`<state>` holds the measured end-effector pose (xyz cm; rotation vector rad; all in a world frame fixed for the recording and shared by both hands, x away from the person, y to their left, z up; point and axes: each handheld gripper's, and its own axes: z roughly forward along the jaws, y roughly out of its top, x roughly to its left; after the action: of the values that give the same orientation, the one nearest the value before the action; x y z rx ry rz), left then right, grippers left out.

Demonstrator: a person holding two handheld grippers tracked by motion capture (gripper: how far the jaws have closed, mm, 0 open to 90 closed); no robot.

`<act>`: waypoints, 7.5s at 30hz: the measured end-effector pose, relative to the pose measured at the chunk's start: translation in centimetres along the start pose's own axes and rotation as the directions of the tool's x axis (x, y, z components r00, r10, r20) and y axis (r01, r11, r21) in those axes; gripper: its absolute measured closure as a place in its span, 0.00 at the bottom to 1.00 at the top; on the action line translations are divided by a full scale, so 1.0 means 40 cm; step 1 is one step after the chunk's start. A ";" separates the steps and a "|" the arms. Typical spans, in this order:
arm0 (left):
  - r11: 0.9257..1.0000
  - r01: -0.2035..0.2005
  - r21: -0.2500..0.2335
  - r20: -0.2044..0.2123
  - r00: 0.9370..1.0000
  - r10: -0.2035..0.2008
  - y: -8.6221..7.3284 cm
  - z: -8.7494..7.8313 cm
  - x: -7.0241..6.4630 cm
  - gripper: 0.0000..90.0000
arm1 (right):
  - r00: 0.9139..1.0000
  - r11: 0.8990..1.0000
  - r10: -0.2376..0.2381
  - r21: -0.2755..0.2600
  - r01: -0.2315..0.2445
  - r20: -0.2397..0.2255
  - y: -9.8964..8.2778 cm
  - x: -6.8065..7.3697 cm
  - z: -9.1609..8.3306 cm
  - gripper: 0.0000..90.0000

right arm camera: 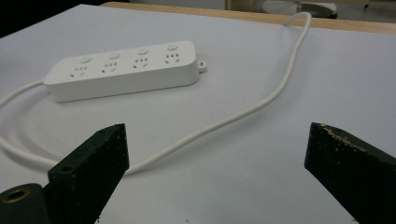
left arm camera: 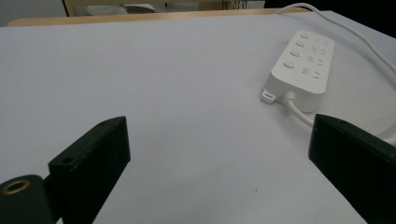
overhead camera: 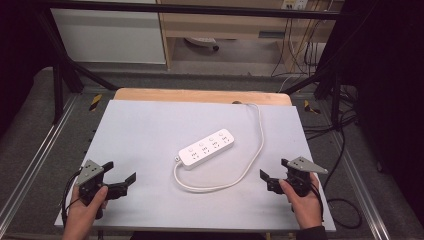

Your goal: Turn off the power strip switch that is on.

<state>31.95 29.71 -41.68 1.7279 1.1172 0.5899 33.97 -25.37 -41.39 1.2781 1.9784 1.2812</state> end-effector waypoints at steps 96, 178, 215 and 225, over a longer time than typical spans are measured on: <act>1.000 -0.020 0.022 0.015 1.000 0.019 -0.004 0.005 0.003 0.06 | 0.990 0.997 -0.074 -0.026 0.071 -0.120 0.270 0.203 0.393 0.40; 1.000 -0.020 0.024 0.020 1.000 0.020 -0.004 0.006 0.006 0.06 | 0.978 0.993 -0.116 -0.021 0.114 -0.174 0.170 0.310 0.464 1.00; 0.999 -0.018 0.029 0.021 1.000 0.017 -0.005 0.007 0.006 0.06 | 0.989 0.993 -0.120 -0.004 0.120 -0.092 0.138 0.290 0.494 1.00; 0.999 -0.017 0.028 0.021 1.000 0.017 -0.005 0.007 0.007 0.06 | 0.990 0.993 -0.114 -0.005 0.114 -0.089 0.135 0.291 0.498 1.00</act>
<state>32.18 29.85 -42.01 1.7654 1.1020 0.5675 46.15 -5.30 -44.64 1.1081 2.0803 1.3030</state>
